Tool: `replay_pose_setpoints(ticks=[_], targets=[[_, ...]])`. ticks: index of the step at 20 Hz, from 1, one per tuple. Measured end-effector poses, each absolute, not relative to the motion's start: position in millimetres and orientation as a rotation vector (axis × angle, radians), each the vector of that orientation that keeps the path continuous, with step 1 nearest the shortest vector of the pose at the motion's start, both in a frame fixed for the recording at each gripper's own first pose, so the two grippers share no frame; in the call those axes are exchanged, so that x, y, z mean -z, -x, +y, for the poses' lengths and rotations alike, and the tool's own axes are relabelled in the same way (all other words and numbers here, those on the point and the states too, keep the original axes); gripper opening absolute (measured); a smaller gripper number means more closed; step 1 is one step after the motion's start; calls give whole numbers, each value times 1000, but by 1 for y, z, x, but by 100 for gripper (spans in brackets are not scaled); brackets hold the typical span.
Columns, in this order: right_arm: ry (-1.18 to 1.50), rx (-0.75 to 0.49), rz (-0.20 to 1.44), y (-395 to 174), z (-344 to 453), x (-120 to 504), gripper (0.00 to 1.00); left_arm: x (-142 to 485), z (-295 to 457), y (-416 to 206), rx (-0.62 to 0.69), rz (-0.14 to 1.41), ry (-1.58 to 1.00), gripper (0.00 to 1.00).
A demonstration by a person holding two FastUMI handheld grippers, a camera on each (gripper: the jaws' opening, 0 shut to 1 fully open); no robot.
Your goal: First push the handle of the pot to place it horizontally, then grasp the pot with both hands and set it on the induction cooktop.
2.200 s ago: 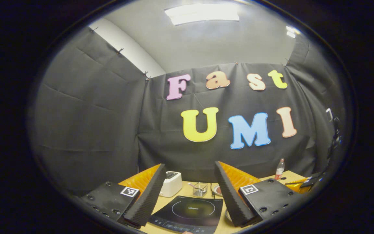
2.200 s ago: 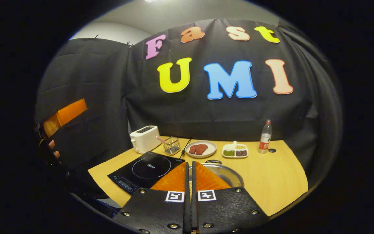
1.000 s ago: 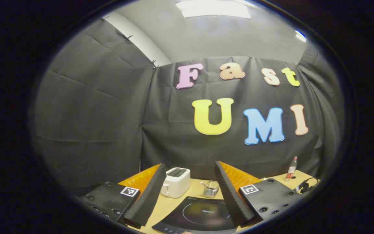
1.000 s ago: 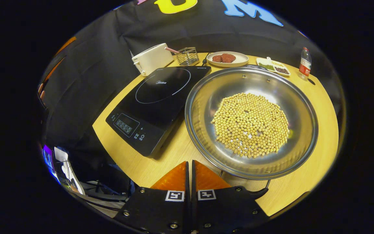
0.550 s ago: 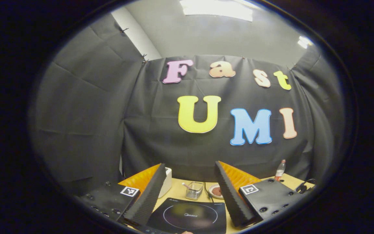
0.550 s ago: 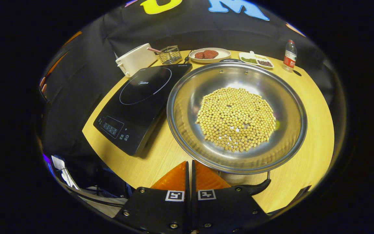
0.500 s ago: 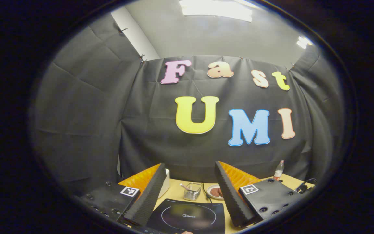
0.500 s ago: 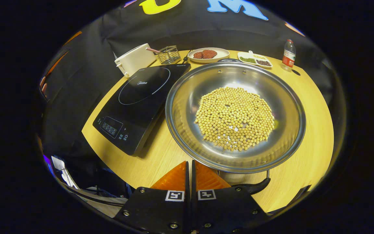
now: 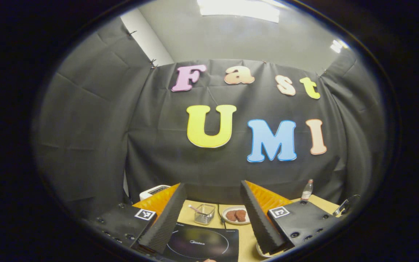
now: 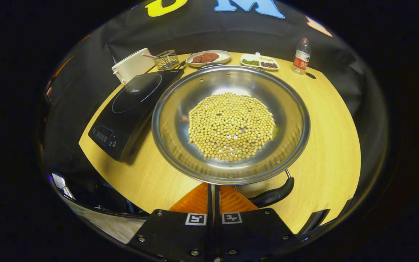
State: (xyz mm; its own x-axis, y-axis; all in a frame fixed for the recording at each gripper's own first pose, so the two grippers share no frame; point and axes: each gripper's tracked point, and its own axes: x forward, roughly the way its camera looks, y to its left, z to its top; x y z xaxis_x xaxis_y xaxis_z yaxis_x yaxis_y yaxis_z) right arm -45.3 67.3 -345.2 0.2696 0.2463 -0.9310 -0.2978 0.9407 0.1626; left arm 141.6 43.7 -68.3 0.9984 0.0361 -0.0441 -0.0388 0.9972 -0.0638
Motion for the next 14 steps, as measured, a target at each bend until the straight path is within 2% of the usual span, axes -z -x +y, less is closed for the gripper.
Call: replay_pose_setpoints(ticks=[2, 4, 6, 14], targets=[[67, -356, 1246, 40, 51, 349, 1, 69, 29, -142, -40, 51, 60, 100], [95, -349, 1239, 33, 32, 352, 1, 67, 17, -143, -44, 54, 46, 97], [127, -339, 1235, 27, 15, 355, 1, 64, 6, -141, -51, 54, 36, 100], [241, -292, 1176, -15, -39, 368, 1, 73, -30, -132, -70, 90, 5, 100]])
